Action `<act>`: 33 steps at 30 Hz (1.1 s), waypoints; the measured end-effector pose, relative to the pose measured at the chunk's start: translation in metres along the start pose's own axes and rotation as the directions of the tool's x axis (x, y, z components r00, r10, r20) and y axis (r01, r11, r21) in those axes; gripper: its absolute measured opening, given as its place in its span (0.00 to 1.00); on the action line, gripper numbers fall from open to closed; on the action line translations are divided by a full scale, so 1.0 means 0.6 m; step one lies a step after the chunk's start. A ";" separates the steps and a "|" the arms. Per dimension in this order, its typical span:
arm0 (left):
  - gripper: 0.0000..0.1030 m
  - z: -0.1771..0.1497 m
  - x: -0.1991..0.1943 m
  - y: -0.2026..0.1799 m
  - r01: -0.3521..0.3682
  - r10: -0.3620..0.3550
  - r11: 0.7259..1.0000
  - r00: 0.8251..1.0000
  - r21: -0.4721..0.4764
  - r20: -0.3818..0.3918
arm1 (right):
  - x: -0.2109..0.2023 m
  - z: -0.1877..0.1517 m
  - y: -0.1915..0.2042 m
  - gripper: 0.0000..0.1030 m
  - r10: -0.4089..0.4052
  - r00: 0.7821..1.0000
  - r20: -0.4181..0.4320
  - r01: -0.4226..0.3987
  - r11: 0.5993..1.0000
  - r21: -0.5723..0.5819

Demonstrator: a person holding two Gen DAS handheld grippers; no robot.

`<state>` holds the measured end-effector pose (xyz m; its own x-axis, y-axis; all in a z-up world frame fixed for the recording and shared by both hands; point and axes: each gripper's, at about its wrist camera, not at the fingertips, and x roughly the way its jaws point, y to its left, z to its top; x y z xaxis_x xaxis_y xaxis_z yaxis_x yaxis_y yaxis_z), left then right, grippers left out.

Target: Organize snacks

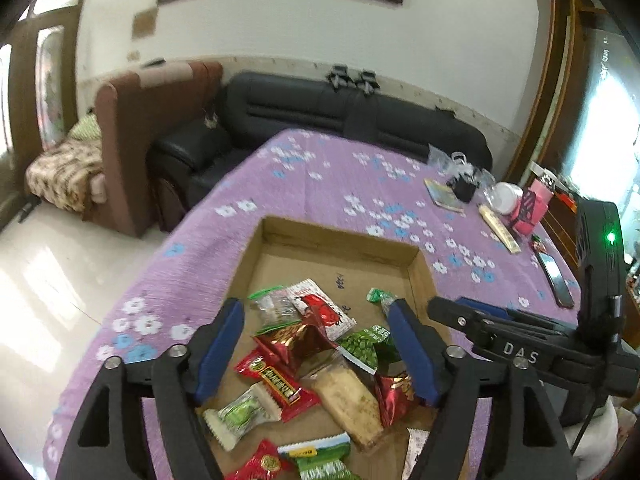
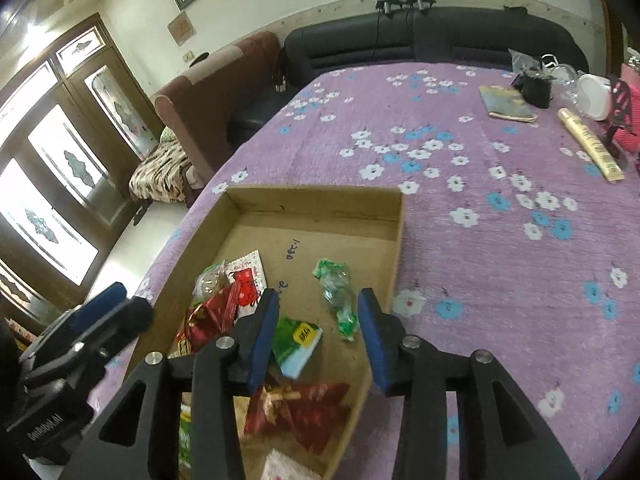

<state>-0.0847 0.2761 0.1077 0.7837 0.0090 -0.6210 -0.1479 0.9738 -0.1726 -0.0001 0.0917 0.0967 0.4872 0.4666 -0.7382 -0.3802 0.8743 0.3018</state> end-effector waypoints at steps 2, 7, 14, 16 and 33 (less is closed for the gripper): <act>0.86 -0.006 -0.019 -0.006 -0.025 0.025 1.000 0.999 -0.001 0.029 | -0.016 -0.011 -0.003 0.42 -0.001 1.000 0.017 0.001 1.000 -0.003; 0.89 -0.022 -0.064 -0.025 -0.077 0.075 0.997 0.993 0.019 0.092 | -0.051 -0.040 -0.007 0.48 -0.016 0.998 0.064 0.018 1.000 -0.018; 0.97 -0.042 -0.118 -0.052 -0.160 0.150 0.986 0.974 0.043 0.171 | -0.084 -0.084 0.001 0.55 -0.065 0.991 0.117 0.076 0.993 -0.087; 0.97 -0.047 -0.126 -0.056 -0.171 0.160 0.984 0.971 0.044 0.178 | -0.092 -0.097 0.004 0.58 -0.074 0.989 0.127 0.087 0.991 -0.105; 0.98 -0.074 -0.153 -0.080 -0.189 0.177 0.980 0.970 0.060 0.166 | -0.114 -0.157 -0.007 0.61 -0.095 0.987 0.131 0.111 0.987 -0.116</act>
<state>-0.1765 0.2185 0.1388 0.8344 0.2184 -0.5061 -0.2566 0.9665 -0.0059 -0.1057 0.0433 0.0891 0.6200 0.3948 -0.6780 -0.4128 0.8990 0.1461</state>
